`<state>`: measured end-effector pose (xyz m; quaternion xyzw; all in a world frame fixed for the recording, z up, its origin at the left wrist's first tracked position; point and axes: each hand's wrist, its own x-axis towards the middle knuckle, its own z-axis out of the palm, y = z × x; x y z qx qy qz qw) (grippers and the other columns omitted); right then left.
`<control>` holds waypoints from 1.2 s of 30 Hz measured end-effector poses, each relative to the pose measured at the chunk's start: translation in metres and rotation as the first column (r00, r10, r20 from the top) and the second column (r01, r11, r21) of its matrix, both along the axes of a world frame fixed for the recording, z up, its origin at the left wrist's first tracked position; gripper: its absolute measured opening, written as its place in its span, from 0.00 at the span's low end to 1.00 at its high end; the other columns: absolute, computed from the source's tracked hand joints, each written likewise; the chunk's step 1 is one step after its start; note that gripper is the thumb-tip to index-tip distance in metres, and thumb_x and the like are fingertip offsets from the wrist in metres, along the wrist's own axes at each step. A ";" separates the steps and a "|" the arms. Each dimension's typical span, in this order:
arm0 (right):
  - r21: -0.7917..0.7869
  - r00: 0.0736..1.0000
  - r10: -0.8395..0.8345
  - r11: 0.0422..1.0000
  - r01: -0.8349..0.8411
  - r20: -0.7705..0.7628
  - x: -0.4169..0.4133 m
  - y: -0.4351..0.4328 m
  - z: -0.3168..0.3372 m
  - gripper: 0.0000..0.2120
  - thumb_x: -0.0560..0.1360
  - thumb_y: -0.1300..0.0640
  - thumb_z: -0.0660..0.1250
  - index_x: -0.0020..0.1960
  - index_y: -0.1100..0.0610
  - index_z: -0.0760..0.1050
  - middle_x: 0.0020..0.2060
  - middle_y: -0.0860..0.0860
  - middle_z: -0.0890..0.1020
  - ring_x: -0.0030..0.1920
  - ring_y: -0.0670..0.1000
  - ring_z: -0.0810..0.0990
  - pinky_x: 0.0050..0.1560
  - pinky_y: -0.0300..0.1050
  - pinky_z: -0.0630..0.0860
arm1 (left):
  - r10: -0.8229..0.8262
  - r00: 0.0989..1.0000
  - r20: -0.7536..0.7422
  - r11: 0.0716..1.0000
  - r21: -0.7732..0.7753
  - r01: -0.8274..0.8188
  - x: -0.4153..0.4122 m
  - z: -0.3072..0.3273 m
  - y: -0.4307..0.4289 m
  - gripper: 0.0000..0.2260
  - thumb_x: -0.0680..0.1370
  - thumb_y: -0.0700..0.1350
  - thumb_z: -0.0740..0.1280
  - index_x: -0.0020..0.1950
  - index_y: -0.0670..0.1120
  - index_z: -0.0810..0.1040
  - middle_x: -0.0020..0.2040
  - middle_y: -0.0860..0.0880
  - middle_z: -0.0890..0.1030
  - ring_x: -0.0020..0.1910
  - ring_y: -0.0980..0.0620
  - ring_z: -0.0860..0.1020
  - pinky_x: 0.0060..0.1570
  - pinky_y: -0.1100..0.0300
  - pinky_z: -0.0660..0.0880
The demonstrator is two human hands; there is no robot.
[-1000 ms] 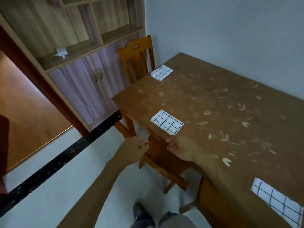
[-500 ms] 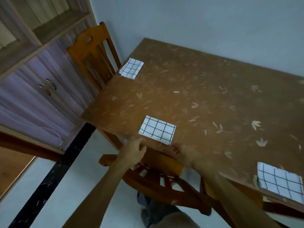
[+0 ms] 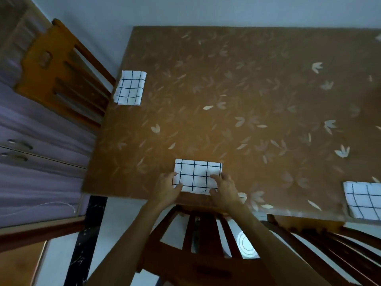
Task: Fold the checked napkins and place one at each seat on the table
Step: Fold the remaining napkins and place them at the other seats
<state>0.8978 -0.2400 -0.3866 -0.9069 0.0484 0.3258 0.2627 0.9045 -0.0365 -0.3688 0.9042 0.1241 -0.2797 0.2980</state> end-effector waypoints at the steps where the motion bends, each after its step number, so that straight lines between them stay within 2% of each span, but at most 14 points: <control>1: -0.016 1.000 -0.002 1.000 0.002 0.008 0.000 0.003 -0.001 0.26 0.79 0.60 0.61 0.76 0.54 0.65 0.75 0.60 0.61 0.73 0.61 0.63 0.73 0.51 0.62 | -0.007 1.000 -0.011 1.000 -0.003 0.007 0.003 -0.002 0.001 0.22 0.81 0.48 0.66 0.74 0.45 0.71 0.71 0.43 0.72 0.70 0.45 0.71 0.67 0.53 0.68; 5: -0.048 0.998 -0.032 0.998 0.034 0.045 -0.002 0.009 -0.005 0.25 0.79 0.59 0.62 0.75 0.56 0.66 0.76 0.61 0.61 0.74 0.60 0.61 0.73 0.50 0.59 | -0.066 0.997 -0.026 0.998 -0.025 0.066 0.011 -0.009 0.001 0.20 0.81 0.47 0.65 0.73 0.45 0.71 0.71 0.44 0.73 0.70 0.46 0.71 0.66 0.55 0.68; 10: -0.019 0.988 -0.137 0.990 0.139 0.070 -0.011 0.011 -0.010 0.24 0.77 0.62 0.62 0.73 0.59 0.71 0.75 0.60 0.64 0.72 0.61 0.66 0.71 0.52 0.64 | -0.123 0.992 -0.024 0.990 -0.069 0.121 0.007 -0.018 -0.002 0.20 0.81 0.45 0.66 0.72 0.42 0.72 0.70 0.42 0.71 0.69 0.46 0.71 0.63 0.60 0.66; 13: -0.017 0.985 -0.165 0.986 0.166 0.056 -0.019 0.011 -0.009 0.24 0.77 0.62 0.62 0.73 0.59 0.70 0.74 0.58 0.65 0.71 0.60 0.67 0.70 0.53 0.66 | -0.138 0.990 -0.022 0.988 -0.067 0.137 -0.001 -0.019 -0.002 0.20 0.80 0.45 0.66 0.72 0.43 0.72 0.71 0.44 0.69 0.67 0.47 0.72 0.60 0.63 0.65; 18: -0.026 0.981 -0.187 0.982 0.188 0.046 -0.031 0.012 -0.006 0.23 0.77 0.62 0.62 0.72 0.60 0.72 0.74 0.59 0.67 0.71 0.62 0.68 0.72 0.54 0.66 | -0.232 0.973 -0.013 0.971 -0.070 0.230 -0.005 -0.020 -0.004 0.21 0.81 0.47 0.66 0.73 0.45 0.70 0.72 0.47 0.67 0.67 0.48 0.71 0.59 0.62 0.67; 24: -0.045 0.976 -0.212 0.976 0.214 0.058 -0.037 0.014 0.002 0.20 0.74 0.63 0.62 0.66 0.61 0.75 0.74 0.58 0.67 0.68 0.63 0.70 0.69 0.54 0.68 | -0.100 0.995 -0.007 0.995 -0.016 0.100 0.007 -0.024 0.002 0.17 0.79 0.46 0.68 0.68 0.49 0.74 0.69 0.43 0.69 0.62 0.44 0.75 0.58 0.55 0.72; 30: -0.038 0.966 -0.254 0.966 0.256 0.050 -0.040 0.015 0.002 0.20 0.74 0.62 0.62 0.65 0.61 0.76 0.73 0.59 0.67 0.67 0.65 0.71 0.69 0.58 0.69 | -0.155 0.988 -0.002 0.987 -0.050 0.155 0.005 -0.026 -0.004 0.18 0.79 0.44 0.68 0.69 0.48 0.74 0.69 0.42 0.70 0.65 0.43 0.74 0.61 0.54 0.71; 36: -0.043 0.948 -0.314 0.948 0.316 0.056 -0.043 0.013 0.002 0.19 0.75 0.63 0.61 0.65 0.61 0.76 0.72 0.59 0.69 0.67 0.64 0.69 0.70 0.58 0.68 | -0.213 0.977 0.013 0.975 -0.062 0.213 0.005 -0.029 -0.012 0.18 0.79 0.43 0.69 0.69 0.47 0.74 0.68 0.42 0.70 0.67 0.44 0.72 0.57 0.61 0.66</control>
